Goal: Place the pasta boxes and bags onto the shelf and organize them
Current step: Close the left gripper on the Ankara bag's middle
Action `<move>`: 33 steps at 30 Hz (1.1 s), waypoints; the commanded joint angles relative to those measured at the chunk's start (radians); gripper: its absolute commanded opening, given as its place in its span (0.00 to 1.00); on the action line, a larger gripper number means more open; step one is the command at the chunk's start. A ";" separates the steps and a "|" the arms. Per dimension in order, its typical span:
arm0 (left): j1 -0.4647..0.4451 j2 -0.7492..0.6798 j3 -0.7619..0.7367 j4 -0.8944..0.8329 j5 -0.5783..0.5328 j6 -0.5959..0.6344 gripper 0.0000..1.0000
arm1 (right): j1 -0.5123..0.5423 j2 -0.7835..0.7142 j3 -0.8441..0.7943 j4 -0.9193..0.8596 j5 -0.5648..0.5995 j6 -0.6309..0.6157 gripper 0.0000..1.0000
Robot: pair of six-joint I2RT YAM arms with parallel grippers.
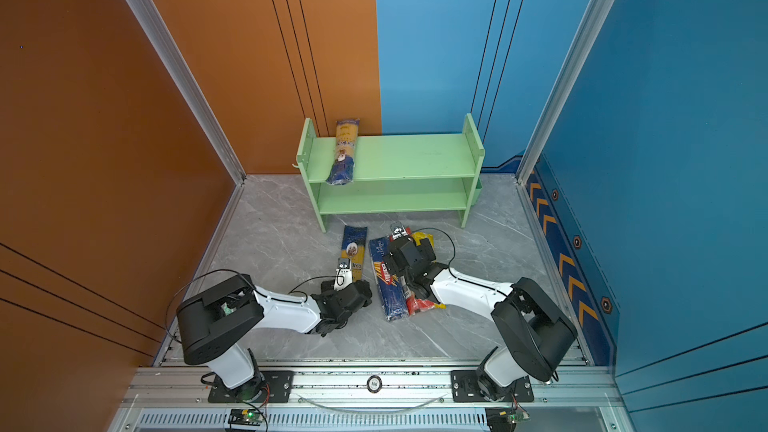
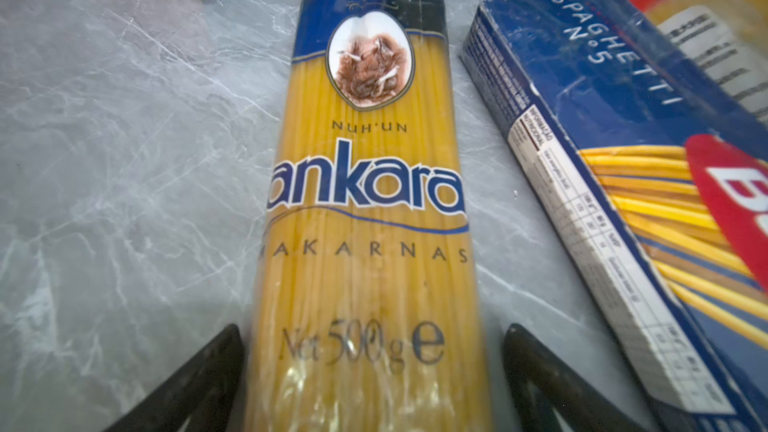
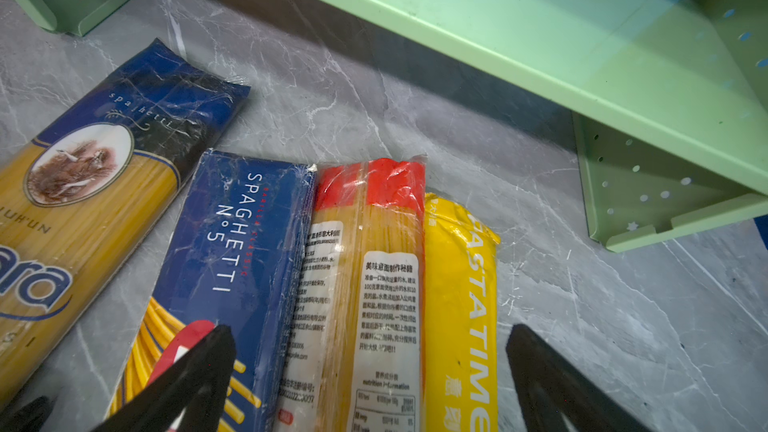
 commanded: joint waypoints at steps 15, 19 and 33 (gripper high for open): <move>-0.018 0.011 -0.038 -0.098 0.030 -0.055 0.72 | -0.005 -0.002 -0.004 0.000 -0.007 0.023 1.00; -0.018 0.014 -0.038 -0.102 0.033 -0.058 0.62 | -0.005 -0.002 -0.004 -0.001 -0.005 0.025 1.00; -0.018 0.009 -0.039 -0.126 0.041 -0.069 0.19 | -0.006 0.000 -0.007 -0.003 -0.004 0.029 1.00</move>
